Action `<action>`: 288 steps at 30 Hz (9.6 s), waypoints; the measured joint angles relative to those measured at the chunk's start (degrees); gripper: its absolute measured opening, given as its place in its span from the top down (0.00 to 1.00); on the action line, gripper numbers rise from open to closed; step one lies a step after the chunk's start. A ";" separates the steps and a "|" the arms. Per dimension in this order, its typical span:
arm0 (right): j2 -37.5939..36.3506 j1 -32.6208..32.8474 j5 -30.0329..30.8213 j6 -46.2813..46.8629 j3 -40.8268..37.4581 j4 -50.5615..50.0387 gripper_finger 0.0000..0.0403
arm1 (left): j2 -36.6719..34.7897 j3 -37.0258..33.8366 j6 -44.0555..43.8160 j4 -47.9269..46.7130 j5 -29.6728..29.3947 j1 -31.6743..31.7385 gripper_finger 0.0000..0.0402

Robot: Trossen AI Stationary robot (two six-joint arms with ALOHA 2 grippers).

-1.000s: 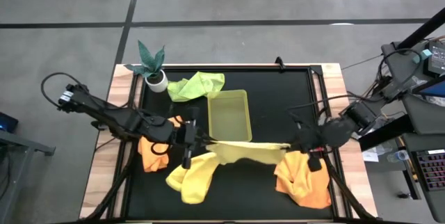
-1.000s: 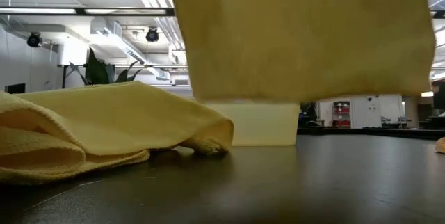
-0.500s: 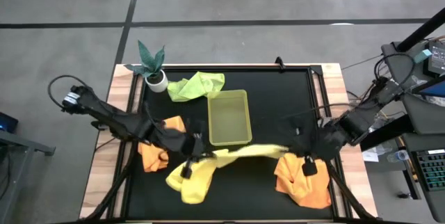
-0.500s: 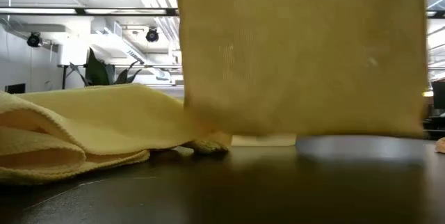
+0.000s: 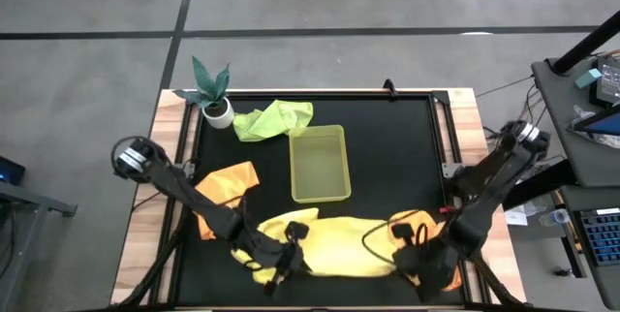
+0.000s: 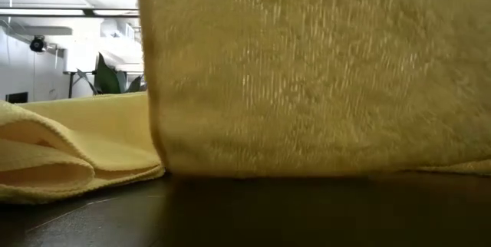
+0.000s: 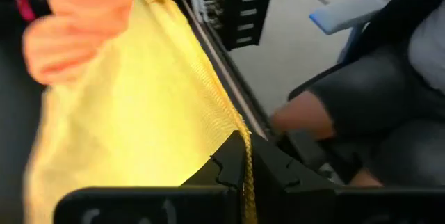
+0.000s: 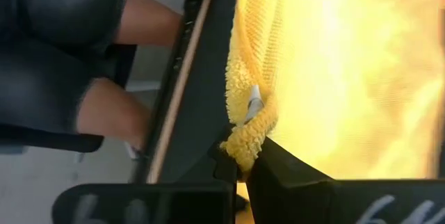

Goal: Fold microfiber towels
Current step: Fold the top yellow microfiber cloth

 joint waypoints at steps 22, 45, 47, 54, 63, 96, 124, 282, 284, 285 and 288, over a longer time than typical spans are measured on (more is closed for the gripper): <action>12.56 1.37 0.61 13.38 -0.04 8.34 0.66 | 7.05 -0.49 -10.74 0.67 2.47 -3.50 1.00; 18.61 -0.54 10.75 17.98 -6.57 18.23 0.73 | 7.05 -0.49 -10.70 0.69 2.47 -3.43 1.00; 18.62 -0.52 10.74 18.08 -6.56 18.47 0.76 | 7.05 -0.49 -10.70 0.72 2.47 -3.43 1.00; 18.64 -0.43 10.37 16.94 -6.55 18.34 0.96 | 7.05 -0.51 -10.72 0.70 2.45 -3.43 1.00; 12.73 0.82 11.12 11.75 -3.67 10.71 0.98 | 6.32 -0.19 -13.69 0.11 2.40 -3.10 1.00; 9.48 -2.83 23.18 18.84 -3.13 -21.99 0.98 | 5.68 -2.18 -14.78 -14.42 -9.17 11.50 1.00; 7.10 -3.44 22.94 21.33 -3.23 -22.26 0.77 | 4.64 -1.63 -14.78 -17.42 -12.35 12.06 0.65; 6.26 -18.68 0.21 36.06 -20.50 20.55 0.80 | 3.27 -13.61 -19.62 -0.95 -21.81 2.67 0.65; 5.44 -18.68 0.23 35.74 -20.50 20.40 0.92 | 3.22 -13.59 -19.62 -1.55 -21.78 2.34 0.65; 4.73 -18.68 0.22 35.56 -20.50 20.30 0.95 | 3.17 -13.49 -19.62 -2.59 -21.77 2.14 0.65; 2.21 -18.68 0.04 36.19 -20.18 16.24 0.97 | 2.76 -13.04 -19.67 -6.14 -21.58 1.26 0.65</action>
